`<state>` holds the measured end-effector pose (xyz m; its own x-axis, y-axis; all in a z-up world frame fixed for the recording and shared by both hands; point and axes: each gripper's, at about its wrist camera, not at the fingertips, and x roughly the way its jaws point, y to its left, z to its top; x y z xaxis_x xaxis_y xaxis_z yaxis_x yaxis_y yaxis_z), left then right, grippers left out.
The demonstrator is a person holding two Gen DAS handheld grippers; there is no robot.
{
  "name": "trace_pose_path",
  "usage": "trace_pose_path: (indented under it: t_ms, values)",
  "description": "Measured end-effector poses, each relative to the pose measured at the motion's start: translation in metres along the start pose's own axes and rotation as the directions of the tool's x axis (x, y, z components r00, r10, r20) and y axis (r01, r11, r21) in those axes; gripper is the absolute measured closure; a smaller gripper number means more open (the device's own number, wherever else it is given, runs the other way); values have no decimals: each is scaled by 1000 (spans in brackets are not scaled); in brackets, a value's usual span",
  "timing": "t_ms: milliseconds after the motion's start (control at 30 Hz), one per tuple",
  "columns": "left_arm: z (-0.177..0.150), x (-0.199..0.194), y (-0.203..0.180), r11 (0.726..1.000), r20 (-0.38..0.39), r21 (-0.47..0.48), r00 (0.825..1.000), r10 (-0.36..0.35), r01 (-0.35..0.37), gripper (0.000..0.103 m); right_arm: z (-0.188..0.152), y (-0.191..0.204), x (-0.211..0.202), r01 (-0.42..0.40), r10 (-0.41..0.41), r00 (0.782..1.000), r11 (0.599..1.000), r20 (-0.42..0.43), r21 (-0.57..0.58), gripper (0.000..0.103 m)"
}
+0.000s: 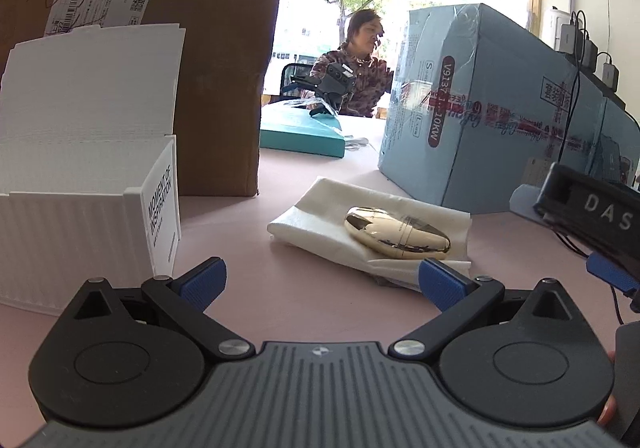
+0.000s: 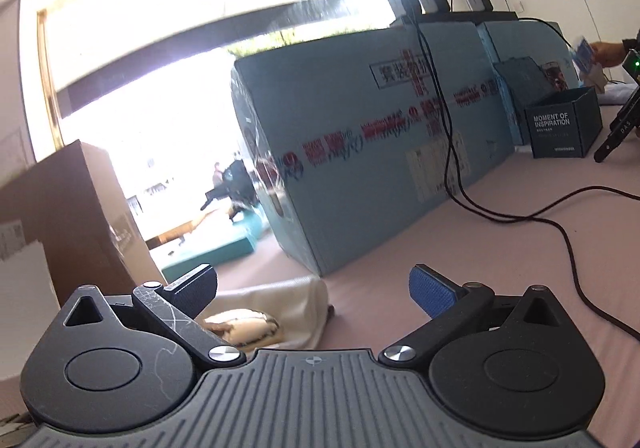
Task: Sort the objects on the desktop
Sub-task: 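Move the left tool down toward the gold egg-shaped bottle on the cloth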
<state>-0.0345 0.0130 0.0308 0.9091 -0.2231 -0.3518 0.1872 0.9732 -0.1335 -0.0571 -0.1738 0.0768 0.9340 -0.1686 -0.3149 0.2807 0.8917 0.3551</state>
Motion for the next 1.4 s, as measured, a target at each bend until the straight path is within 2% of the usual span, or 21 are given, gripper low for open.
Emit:
trace_pose_path:
  t_ms: [133, 267, 367, 433, 467, 533, 567, 633, 733, 867, 967, 1067, 1200, 1233, 1300, 1400]
  values:
    - [3, -10, -3, 998, 102, 28, 993, -63, 60, 0, 14, -3, -6, -99, 95, 991, 994, 90, 36, 0]
    - [26, -23, -12, 995, 273, 45, 956, -103, 94, 0, 58, 6, 13, -105, 97, 989, 992, 108, 74, 0]
    - [71, -11, -28, 998, 231, 3, 971, -66, 67, 0, 92, 6, 22, -129, 109, 984, 982, 137, 141, 0]
    - [96, 10, -31, 993, 101, -82, 992, -77, 86, 0, 102, 1, 31, -156, 138, 981, 978, 133, 137, 0]
    - [102, 21, -28, 983, 38, -141, 993, -111, 115, 0, 100, -3, 34, -169, 153, 981, 975, 117, 143, 0]
    - [98, 44, -22, 949, -24, -239, 976, -218, 206, 0, 97, -11, 41, -194, 183, 980, 967, 81, 165, 0]
    - [94, 53, -21, 940, -42, -246, 966, -254, 237, 0, 95, -15, 44, -206, 198, 978, 962, 63, 177, 0]
    - [81, 65, -20, 937, -47, -221, 957, -286, 269, 0, 91, -24, 50, -229, 228, 973, 953, 28, 200, 0]
    - [67, 75, -16, 947, -56, -184, 959, -279, 265, 0, 85, -37, 59, -261, 274, 961, 936, -24, 237, 0]
    - [57, 82, -12, 933, -84, -189, 941, -327, 307, 0, 78, -54, 72, -299, 337, 937, 910, -89, 288, 0]
    - [46, 76, -14, 937, -62, -109, 938, -341, 333, 0, 71, -54, 77, -328, 373, 920, 902, -122, 280, 0]
    - [38, 71, -21, 950, -16, 33, 950, -311, 312, 0, 65, -46, 76, -415, 455, 881, 875, -132, 248, 0]
    - [31, 68, -28, 936, 20, 192, 953, -303, 293, 0, 61, -36, 74, -530, 571, 802, 816, -175, 233, 0]
    - [31, 70, -27, 935, 9, 191, 952, -306, 299, 0, 59, -34, 75, -543, 585, 788, 807, -191, 233, 0]
    - [33, 76, -21, 937, -24, 148, 948, -318, 318, 0, 54, -33, 77, -546, 589, 781, 805, -205, 234, 2]
    - [40, 89, 4, 943, -56, -55, 942, -330, 327, 0, 50, -33, 82, -544, 595, 776, 800, -210, 254, 3]
